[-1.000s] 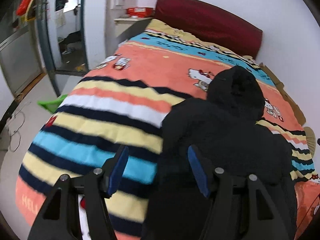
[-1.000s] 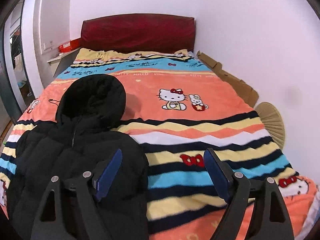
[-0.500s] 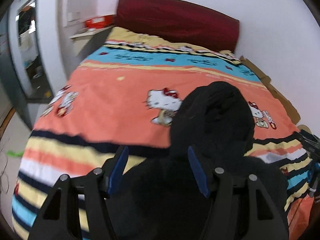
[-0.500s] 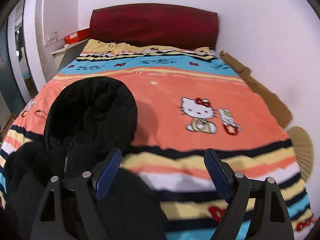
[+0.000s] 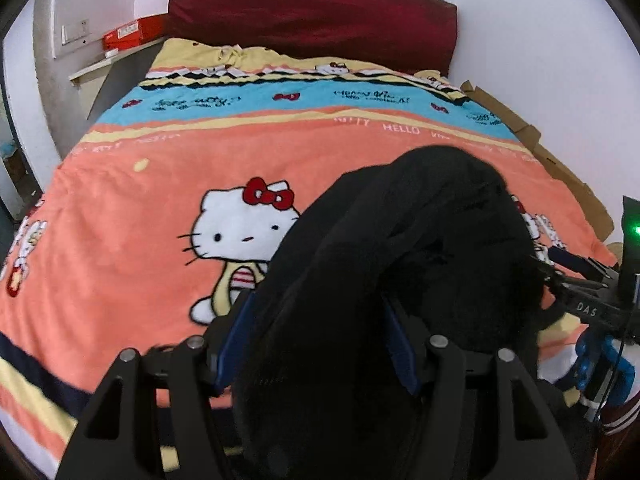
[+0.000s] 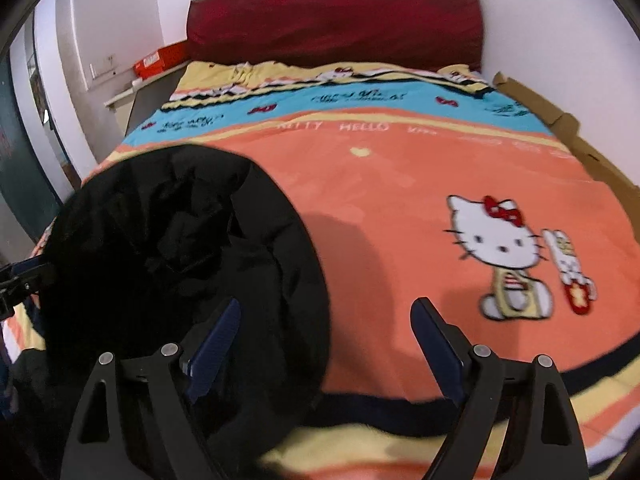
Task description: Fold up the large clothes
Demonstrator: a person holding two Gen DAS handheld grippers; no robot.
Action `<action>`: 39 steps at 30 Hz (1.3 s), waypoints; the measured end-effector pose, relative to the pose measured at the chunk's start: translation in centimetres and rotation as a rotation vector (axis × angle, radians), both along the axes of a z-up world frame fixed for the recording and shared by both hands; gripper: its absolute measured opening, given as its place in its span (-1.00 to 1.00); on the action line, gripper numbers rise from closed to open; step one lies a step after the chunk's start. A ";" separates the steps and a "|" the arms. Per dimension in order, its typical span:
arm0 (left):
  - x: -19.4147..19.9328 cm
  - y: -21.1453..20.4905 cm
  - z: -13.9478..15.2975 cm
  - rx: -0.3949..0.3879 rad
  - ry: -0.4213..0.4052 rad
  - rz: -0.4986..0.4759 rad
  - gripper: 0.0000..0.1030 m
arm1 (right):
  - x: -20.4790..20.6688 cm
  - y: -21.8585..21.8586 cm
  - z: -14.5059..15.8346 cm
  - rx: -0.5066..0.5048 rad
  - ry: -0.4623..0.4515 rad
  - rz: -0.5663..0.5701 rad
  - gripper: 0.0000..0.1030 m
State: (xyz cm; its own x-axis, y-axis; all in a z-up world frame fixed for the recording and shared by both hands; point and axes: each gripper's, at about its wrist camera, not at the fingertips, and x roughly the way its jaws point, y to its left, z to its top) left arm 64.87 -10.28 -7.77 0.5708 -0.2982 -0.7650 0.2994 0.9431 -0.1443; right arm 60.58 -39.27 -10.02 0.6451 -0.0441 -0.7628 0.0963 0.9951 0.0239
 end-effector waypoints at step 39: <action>-30.7 12.8 7.1 -0.160 -0.127 -0.128 -0.78 | -34.8 10.0 11.5 0.185 -0.206 0.302 -0.82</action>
